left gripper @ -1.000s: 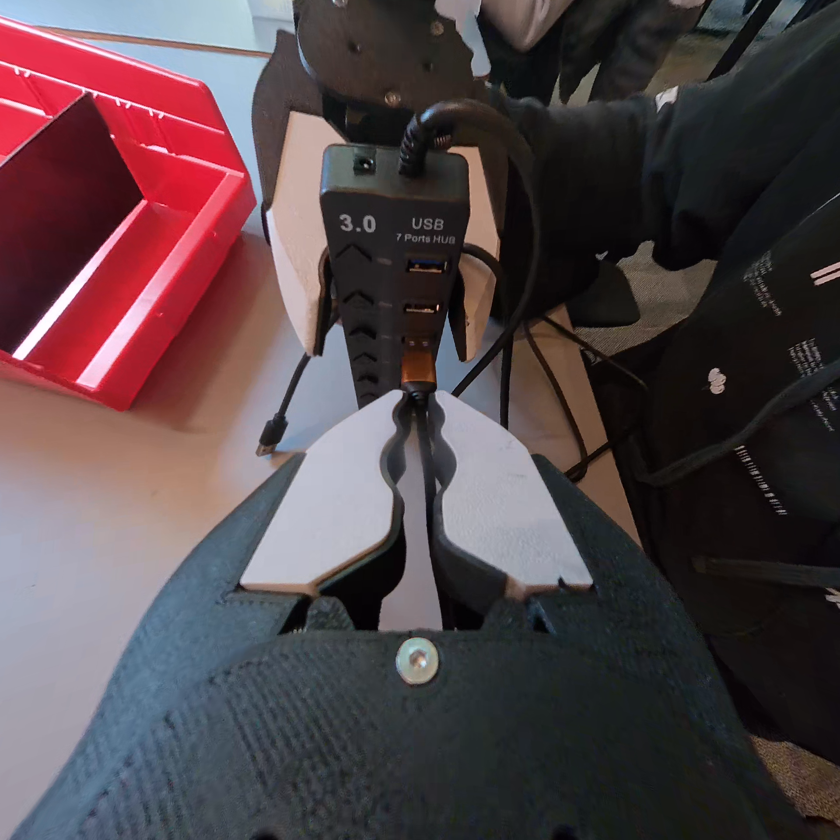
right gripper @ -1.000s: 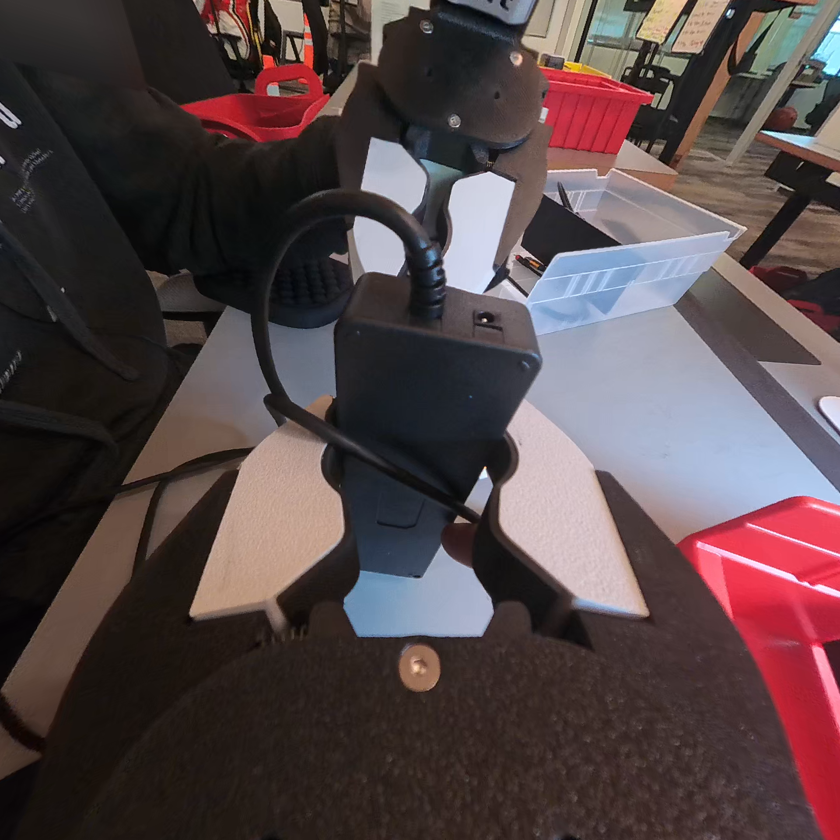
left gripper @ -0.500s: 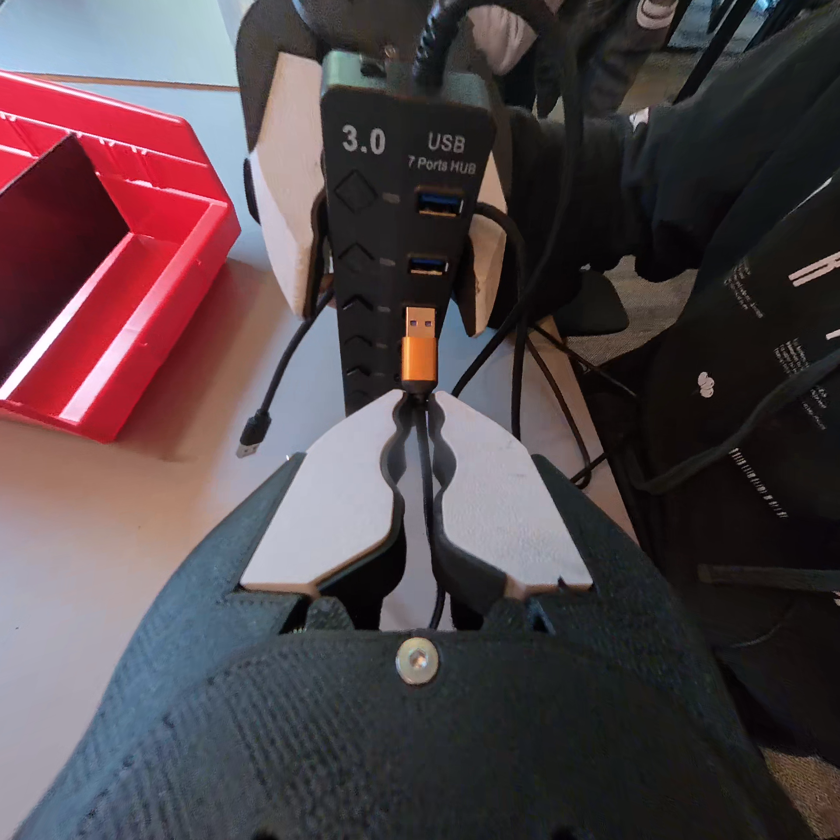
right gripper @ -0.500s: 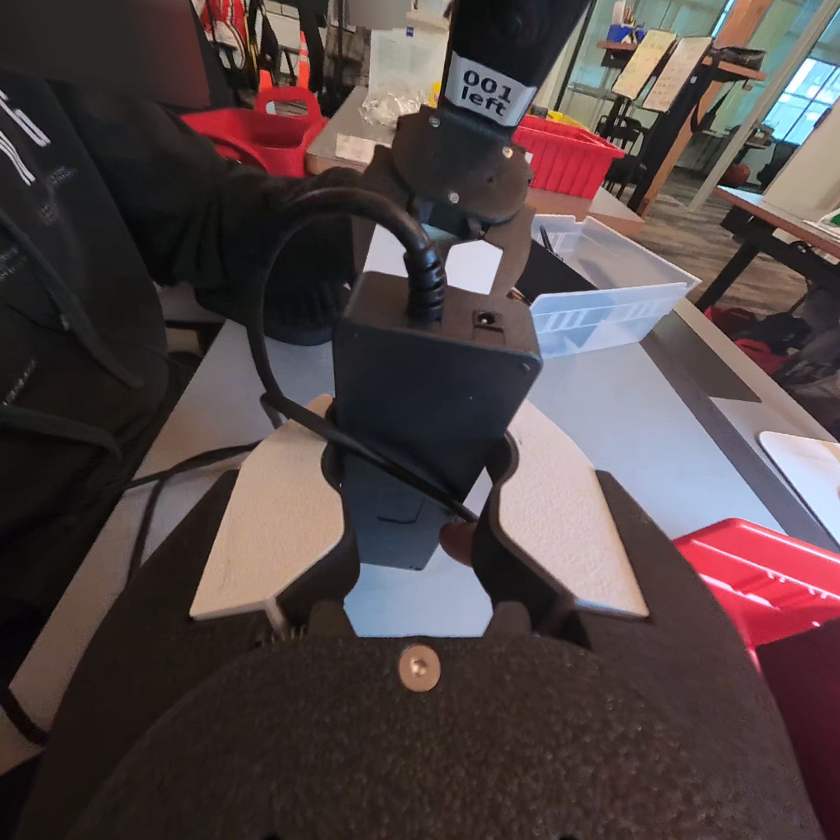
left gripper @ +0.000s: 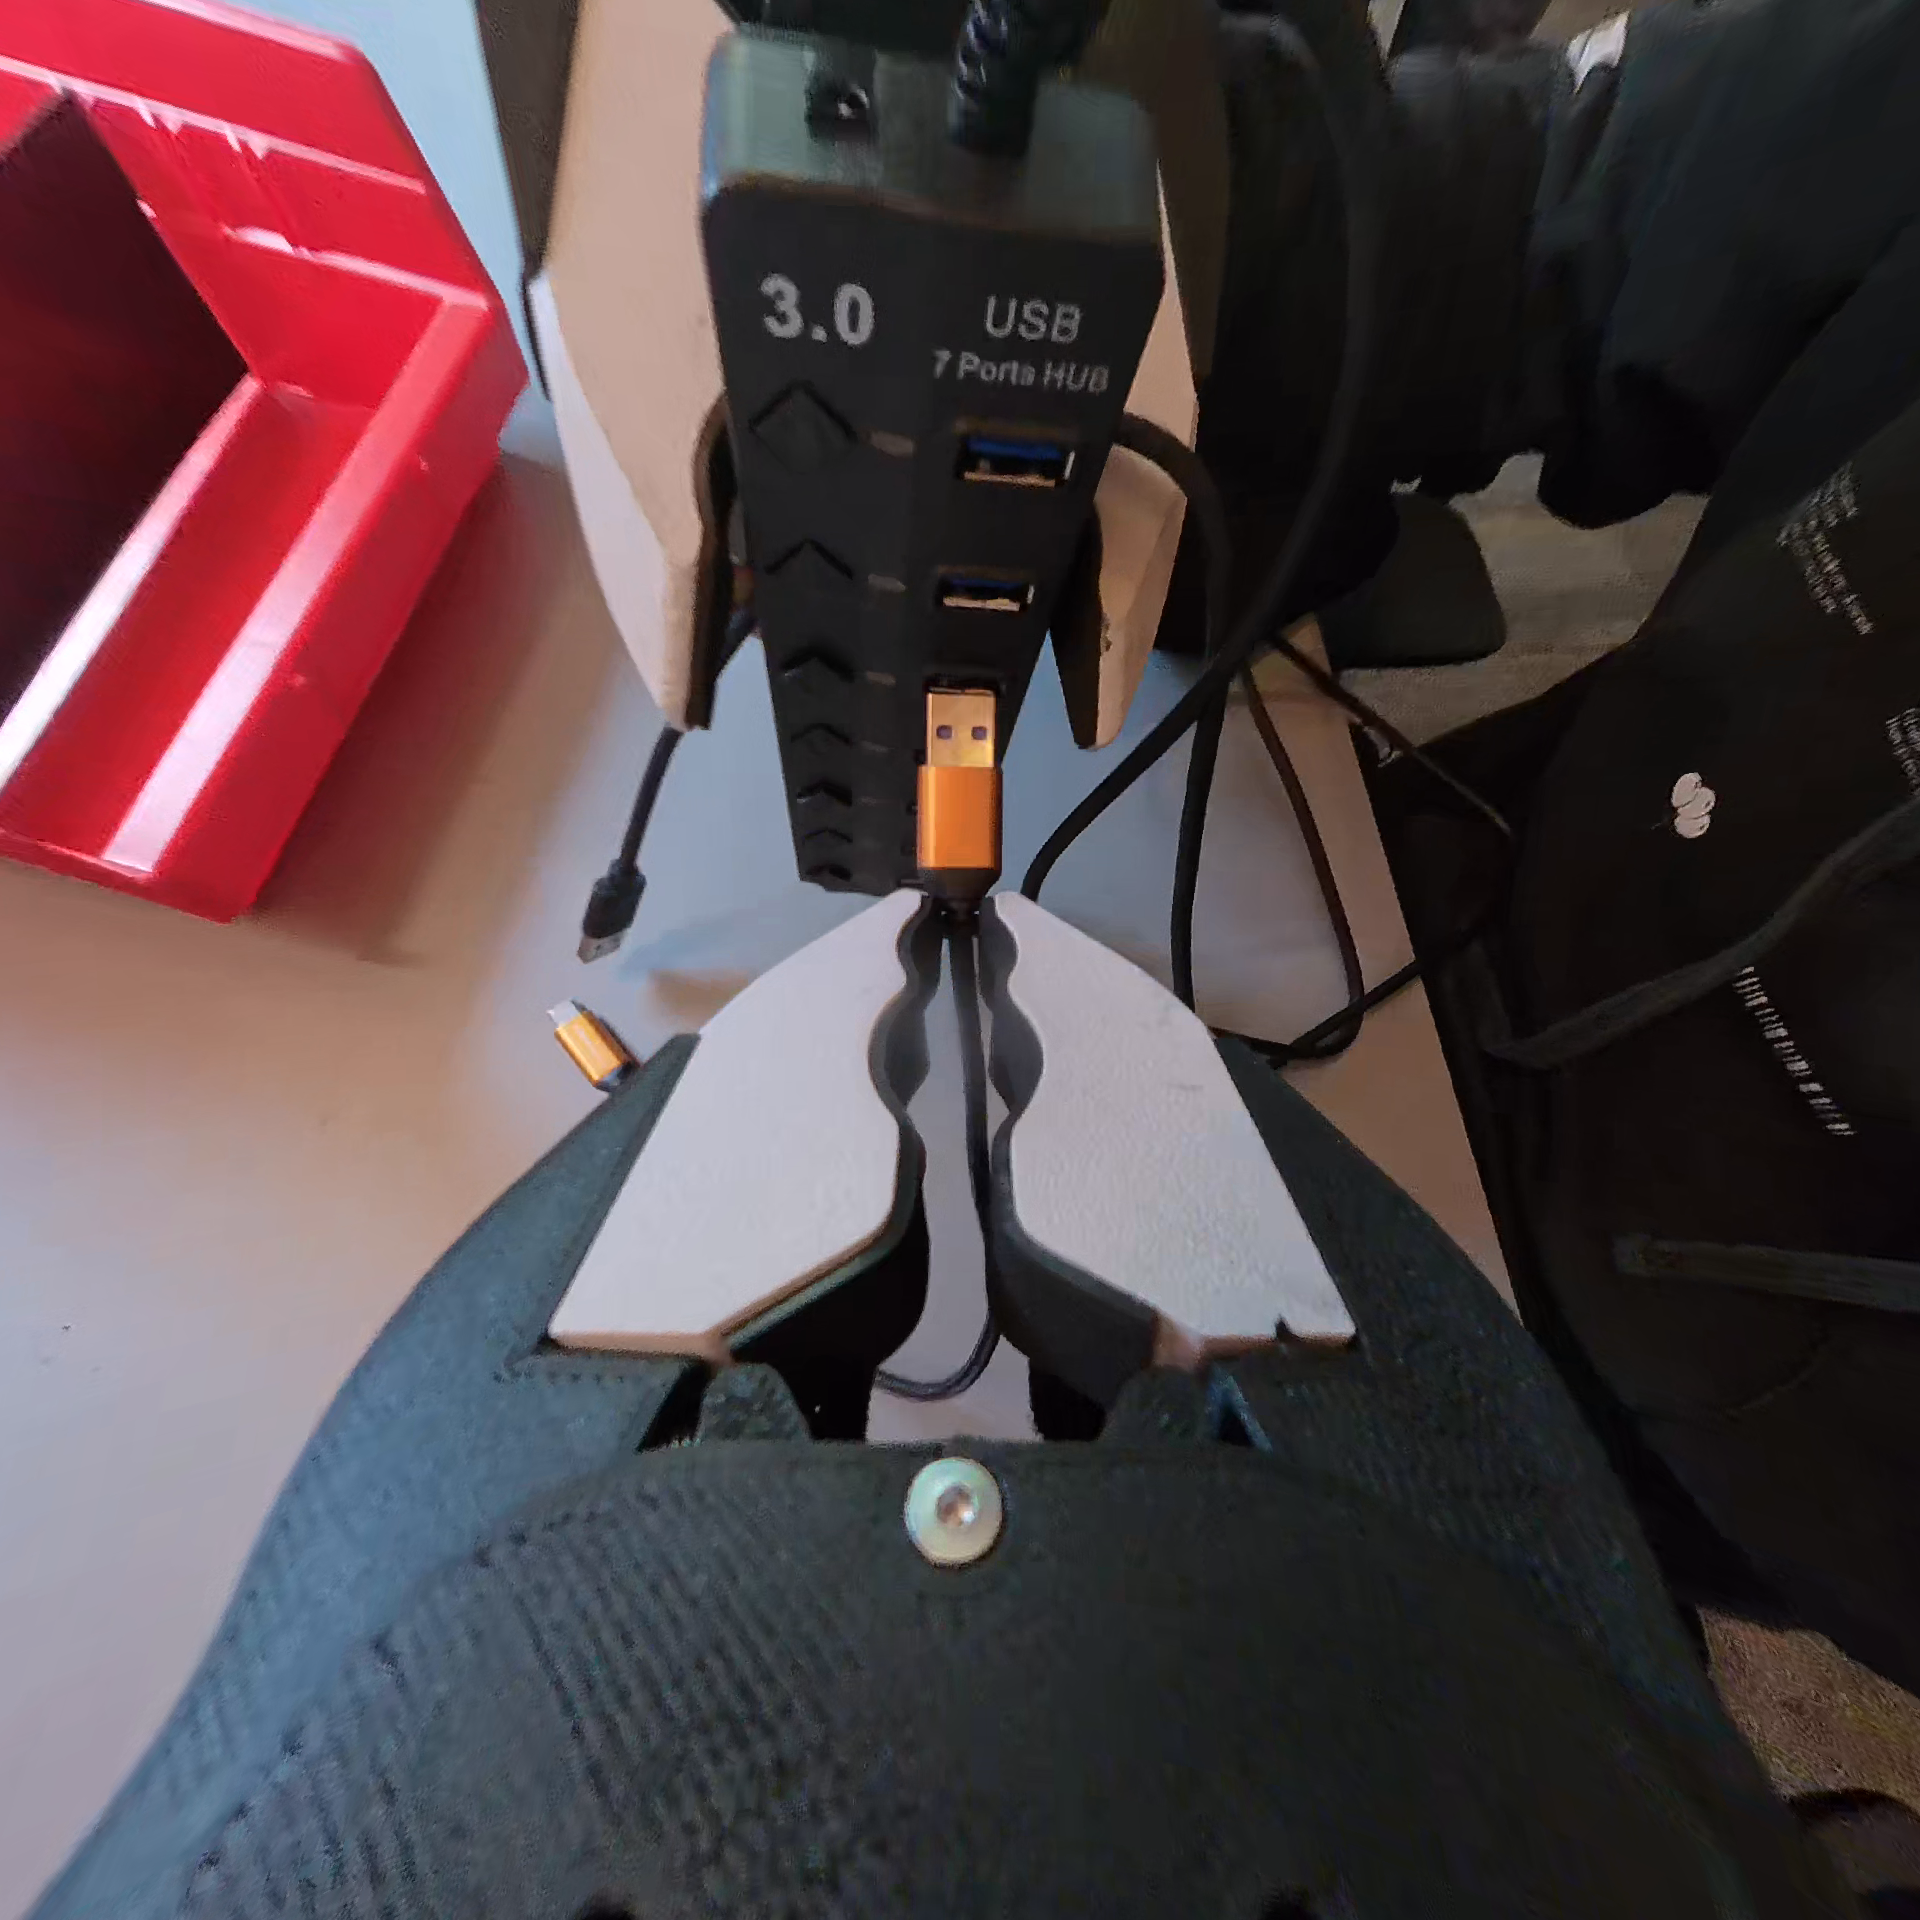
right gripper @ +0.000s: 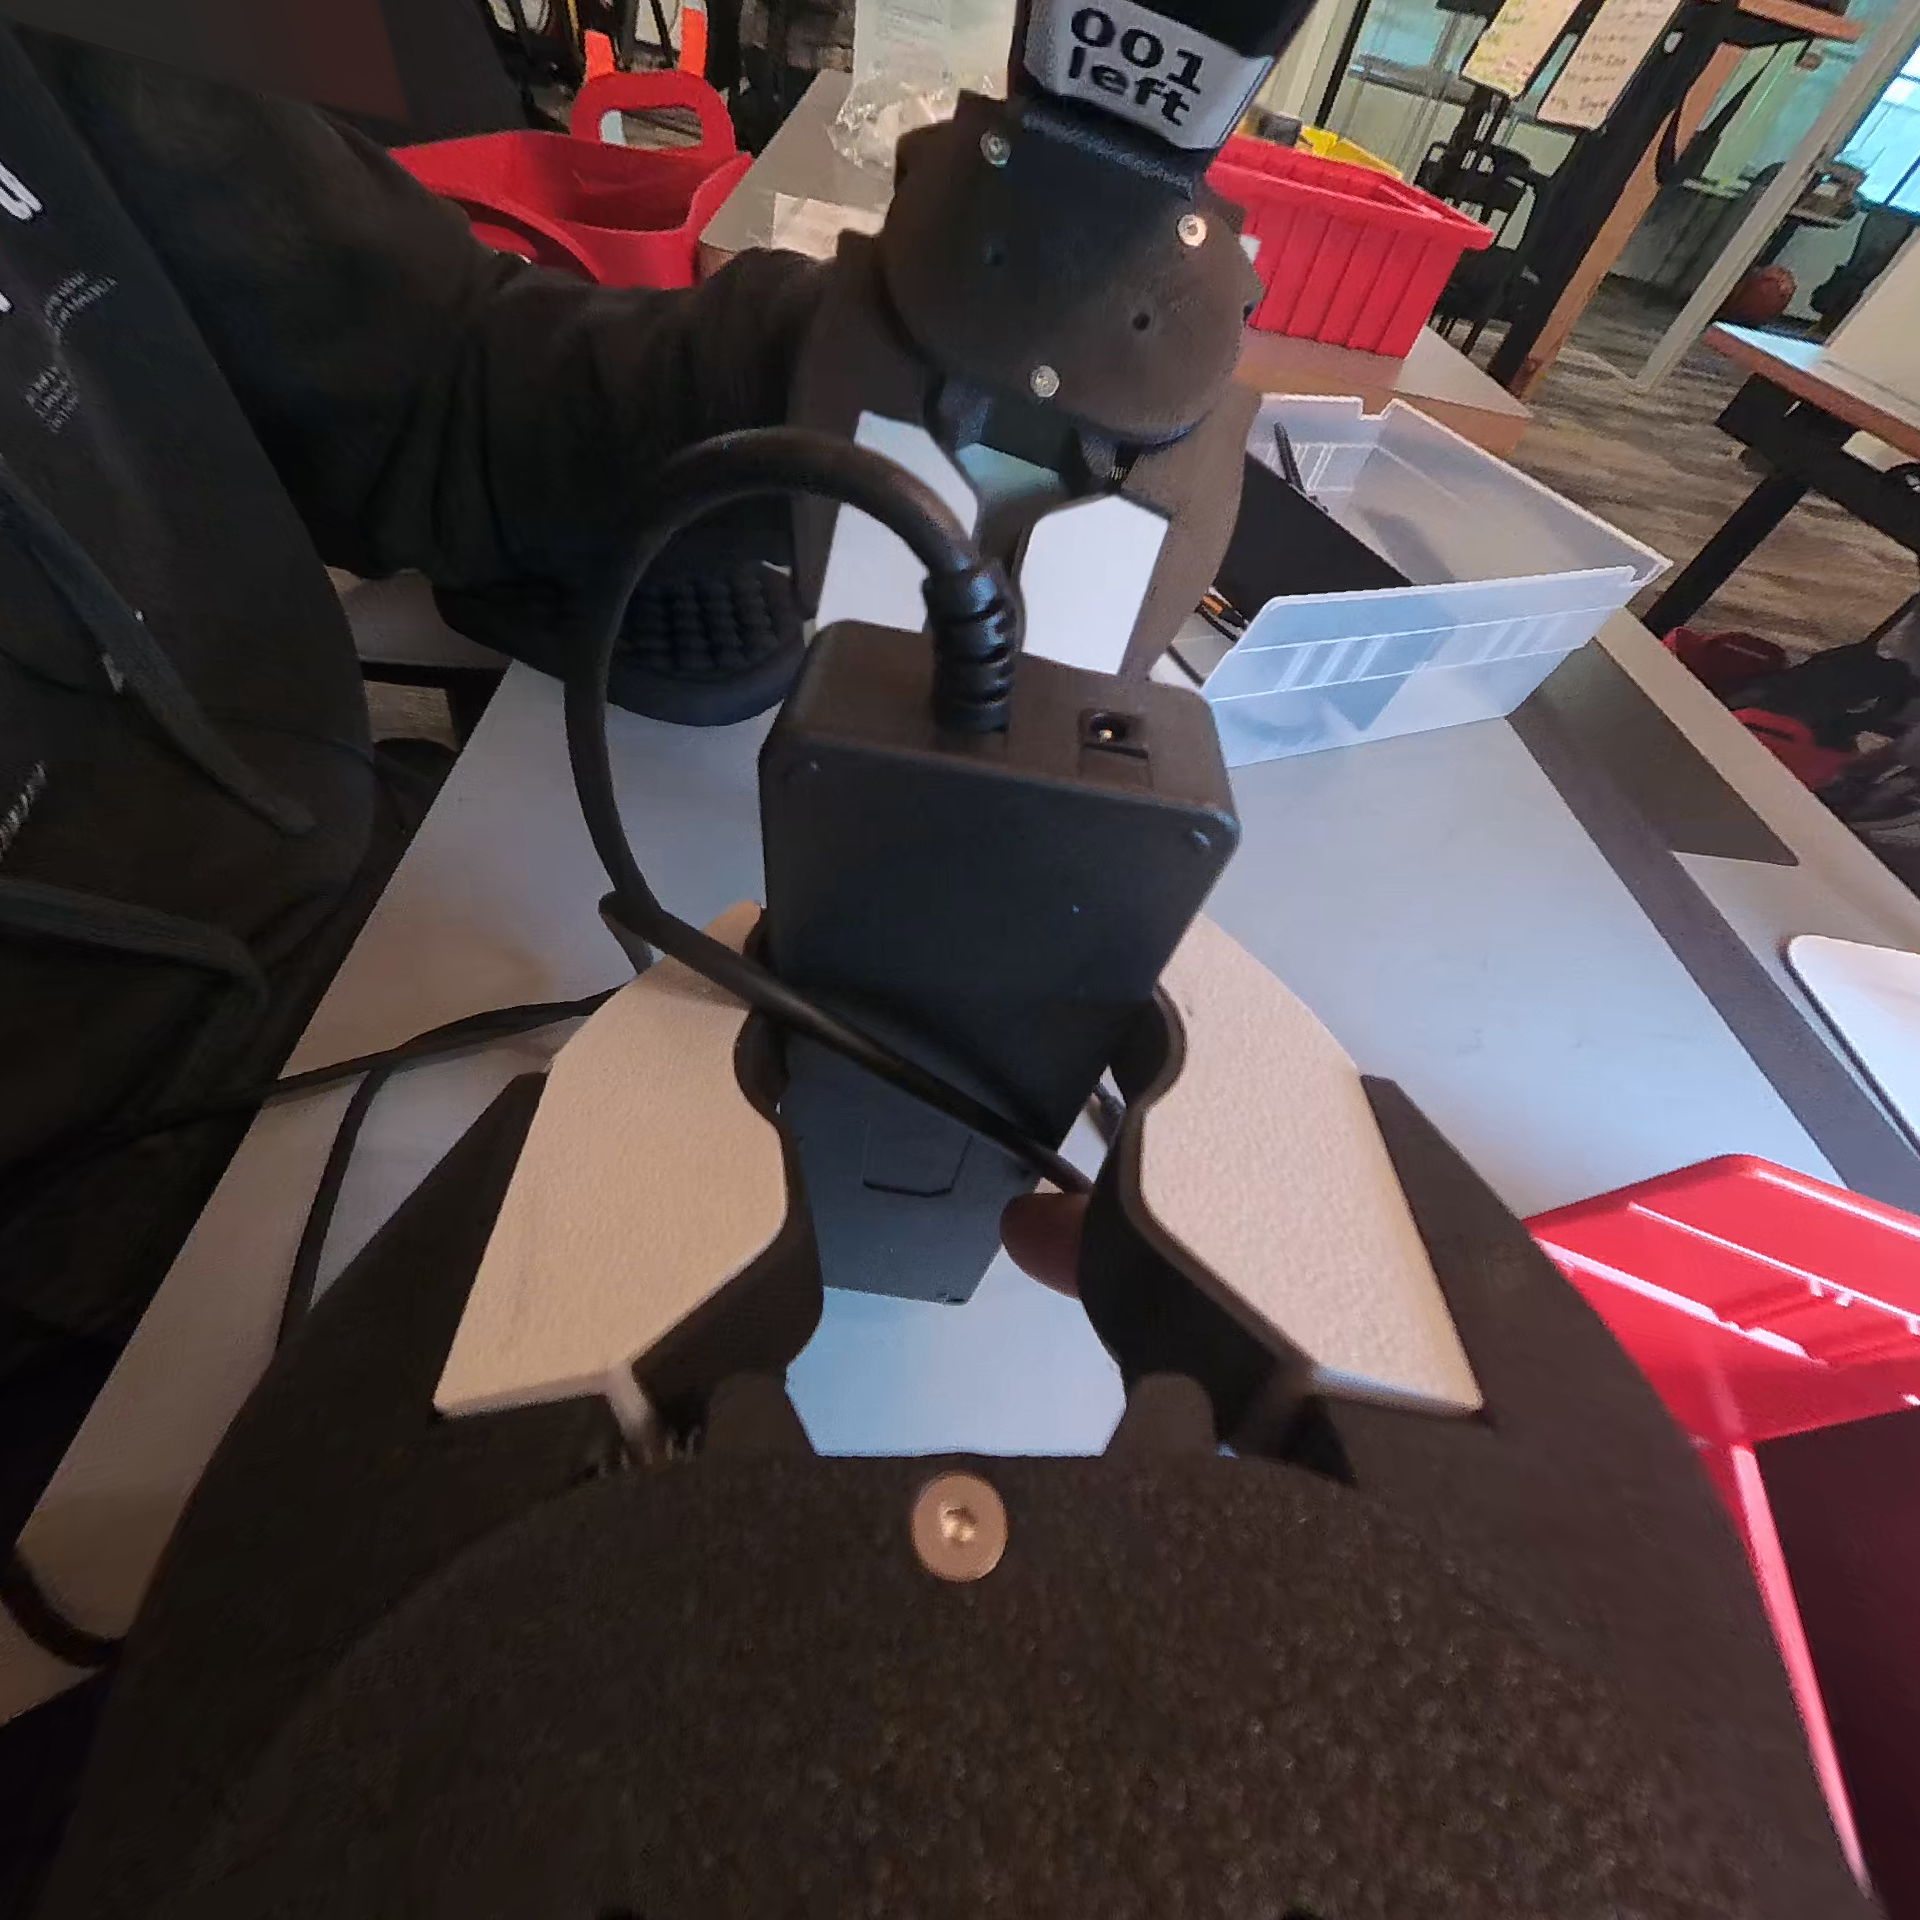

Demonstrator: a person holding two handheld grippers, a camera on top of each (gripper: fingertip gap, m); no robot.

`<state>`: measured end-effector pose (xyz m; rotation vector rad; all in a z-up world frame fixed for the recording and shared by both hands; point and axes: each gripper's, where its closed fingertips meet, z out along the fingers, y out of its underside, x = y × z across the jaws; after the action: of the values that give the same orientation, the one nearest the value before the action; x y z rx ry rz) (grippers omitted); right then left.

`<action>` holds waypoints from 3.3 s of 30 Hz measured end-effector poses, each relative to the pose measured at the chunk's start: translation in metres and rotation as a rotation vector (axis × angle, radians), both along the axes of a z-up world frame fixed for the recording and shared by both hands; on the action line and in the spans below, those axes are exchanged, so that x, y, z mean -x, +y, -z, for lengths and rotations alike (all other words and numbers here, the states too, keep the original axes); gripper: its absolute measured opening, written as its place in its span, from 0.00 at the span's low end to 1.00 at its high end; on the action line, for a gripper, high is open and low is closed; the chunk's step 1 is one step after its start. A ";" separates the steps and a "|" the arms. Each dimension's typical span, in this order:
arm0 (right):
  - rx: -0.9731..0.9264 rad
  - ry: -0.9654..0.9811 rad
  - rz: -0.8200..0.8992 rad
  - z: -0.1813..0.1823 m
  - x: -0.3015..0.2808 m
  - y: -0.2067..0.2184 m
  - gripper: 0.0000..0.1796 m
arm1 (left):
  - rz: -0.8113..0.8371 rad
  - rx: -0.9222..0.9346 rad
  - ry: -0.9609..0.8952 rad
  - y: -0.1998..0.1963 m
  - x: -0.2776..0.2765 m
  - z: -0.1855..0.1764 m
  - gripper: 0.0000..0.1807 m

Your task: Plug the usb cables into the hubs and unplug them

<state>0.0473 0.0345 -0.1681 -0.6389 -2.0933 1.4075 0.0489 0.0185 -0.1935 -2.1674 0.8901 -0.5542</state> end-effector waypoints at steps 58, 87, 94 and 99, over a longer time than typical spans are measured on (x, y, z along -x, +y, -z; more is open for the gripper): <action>-0.092 -0.101 0.082 0.029 0.008 0.011 0.35 | 0.012 0.170 0.153 -0.001 0.016 0.101 0.17; -0.003 0.071 0.071 -0.025 -0.003 0.014 0.34 | -0.087 -0.004 -0.041 0.002 0.014 -0.010 0.04; -0.151 0.042 0.064 -0.007 0.007 -0.002 0.34 | -0.074 0.037 0.069 -0.009 0.008 -0.012 0.04; -0.196 0.032 0.053 -0.001 0.008 -0.007 0.34 | -0.064 0.046 0.108 -0.011 0.010 -0.008 0.04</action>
<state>0.0391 0.0271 -0.1674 -0.5842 -2.1393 1.1586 0.0387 0.0079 -0.1853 -2.2769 0.8691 -0.4337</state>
